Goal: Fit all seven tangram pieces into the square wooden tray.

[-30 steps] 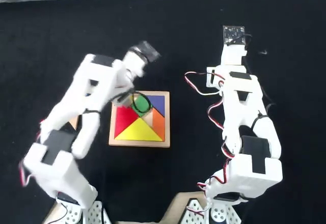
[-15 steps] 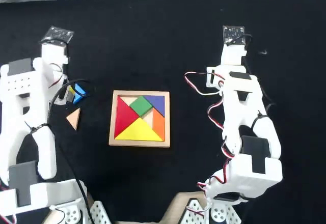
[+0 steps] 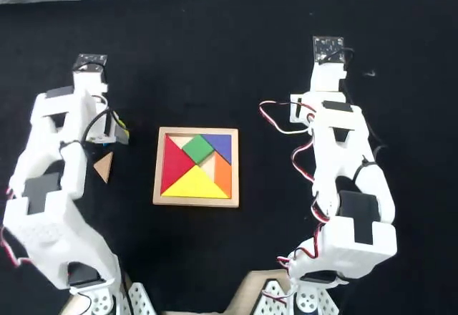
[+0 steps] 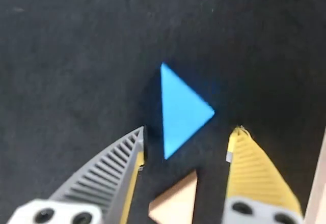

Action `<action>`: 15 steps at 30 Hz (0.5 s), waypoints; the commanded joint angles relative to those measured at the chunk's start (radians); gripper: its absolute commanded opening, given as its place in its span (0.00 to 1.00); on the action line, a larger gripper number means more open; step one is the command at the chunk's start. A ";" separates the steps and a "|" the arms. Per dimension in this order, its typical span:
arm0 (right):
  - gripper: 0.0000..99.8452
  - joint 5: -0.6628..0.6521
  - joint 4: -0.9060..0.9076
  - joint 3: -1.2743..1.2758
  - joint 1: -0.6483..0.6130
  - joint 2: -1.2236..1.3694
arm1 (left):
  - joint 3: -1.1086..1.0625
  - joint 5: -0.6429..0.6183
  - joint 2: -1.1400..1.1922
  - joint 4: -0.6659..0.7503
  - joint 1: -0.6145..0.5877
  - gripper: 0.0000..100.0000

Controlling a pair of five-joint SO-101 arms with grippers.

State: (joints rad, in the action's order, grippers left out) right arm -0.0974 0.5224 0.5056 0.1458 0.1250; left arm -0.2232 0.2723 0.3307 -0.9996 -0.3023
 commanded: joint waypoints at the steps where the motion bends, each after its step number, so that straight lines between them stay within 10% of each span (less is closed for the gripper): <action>1: 0.01 -0.008 -0.018 -0.058 -0.015 -0.005 | 0.140 -0.006 0.055 0.008 0.033 0.26; 15: 0.01 -0.008 -0.018 -0.058 -0.017 -0.005 | 0.213 -0.005 0.114 0.015 0.068 0.26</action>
State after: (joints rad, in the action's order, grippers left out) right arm -0.0974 0.5224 0.5056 0.1458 0.1250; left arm -0.0775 0.2739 0.4319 -0.9981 -0.2455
